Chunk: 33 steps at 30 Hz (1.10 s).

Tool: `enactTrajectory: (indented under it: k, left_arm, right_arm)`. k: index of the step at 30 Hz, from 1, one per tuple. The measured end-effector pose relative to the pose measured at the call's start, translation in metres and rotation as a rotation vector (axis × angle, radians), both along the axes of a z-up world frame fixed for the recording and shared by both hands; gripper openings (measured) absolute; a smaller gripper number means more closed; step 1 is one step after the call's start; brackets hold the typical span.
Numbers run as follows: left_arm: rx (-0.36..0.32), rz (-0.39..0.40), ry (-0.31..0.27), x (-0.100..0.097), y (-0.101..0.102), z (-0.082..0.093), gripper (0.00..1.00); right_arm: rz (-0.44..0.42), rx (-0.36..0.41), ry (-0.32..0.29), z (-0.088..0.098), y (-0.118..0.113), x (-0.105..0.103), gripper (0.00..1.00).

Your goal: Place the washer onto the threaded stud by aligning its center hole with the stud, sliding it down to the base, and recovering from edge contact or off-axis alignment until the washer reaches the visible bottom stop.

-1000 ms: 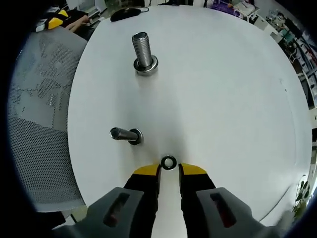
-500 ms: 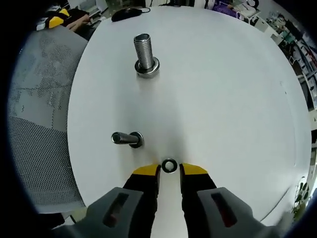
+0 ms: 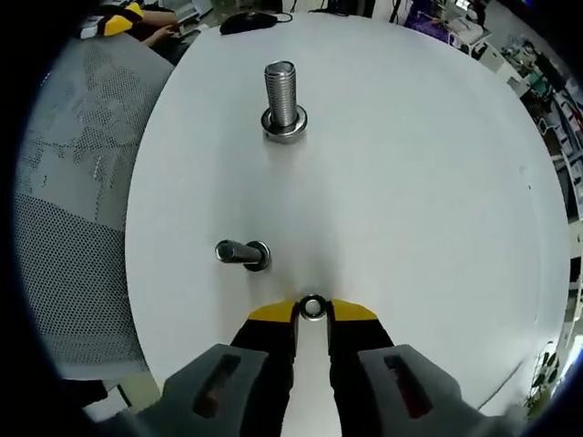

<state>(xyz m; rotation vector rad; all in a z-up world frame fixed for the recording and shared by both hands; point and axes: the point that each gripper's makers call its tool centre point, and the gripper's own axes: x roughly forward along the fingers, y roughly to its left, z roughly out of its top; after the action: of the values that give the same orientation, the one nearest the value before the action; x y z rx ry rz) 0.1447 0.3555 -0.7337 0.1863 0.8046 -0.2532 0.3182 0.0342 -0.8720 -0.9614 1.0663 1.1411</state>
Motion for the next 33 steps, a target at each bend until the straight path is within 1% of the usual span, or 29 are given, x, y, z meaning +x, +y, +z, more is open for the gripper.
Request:
enactTrajectory:
  k: [3, 7, 13, 16, 21, 24, 33]
  left_arm:
    - [-0.001, 0.002, -0.001, 0.0, 0.0, 0.0, 0.08]
    - [0.0, 0.001, 0.0, 0.0, 0.0, 0.0, 0.08]
    - [-0.001, 0.004, -0.001, 0.0, 0.0, 0.0, 0.08]
    - [-0.001, 0.004, -0.001, 0.0, 0.0, 0.0, 0.08]
    - [-0.001, 0.003, -0.003, 0.0, 0.0, 0.0, 0.08]
    - [-0.002, 0.004, -0.006, 0.0, 0.0, 0.001, 0.08]
    - [-0.004, 0.001, -0.008, 0.001, 0.0, 0.001, 0.08]
  right_arm:
    - [0.006, -0.001, -0.011, 0.0, 0.001, -0.003, 0.15]
    - [-0.006, 0.01, -0.009, -0.002, 0.001, 0.002, 0.15]
    - [-0.02, 0.013, -0.018, 0.0, 0.004, 0.0, 0.15]
    - [-0.022, 0.015, -0.027, 0.003, 0.006, -0.006, 0.15]
    - [0.0, 0.018, -0.031, 0.003, 0.008, -0.014, 0.15]
    - [0.014, 0.013, -0.023, 0.003, 0.007, -0.019, 0.15]
    - [0.019, 0.002, 0.008, 0.002, 0.004, -0.032, 0.15]
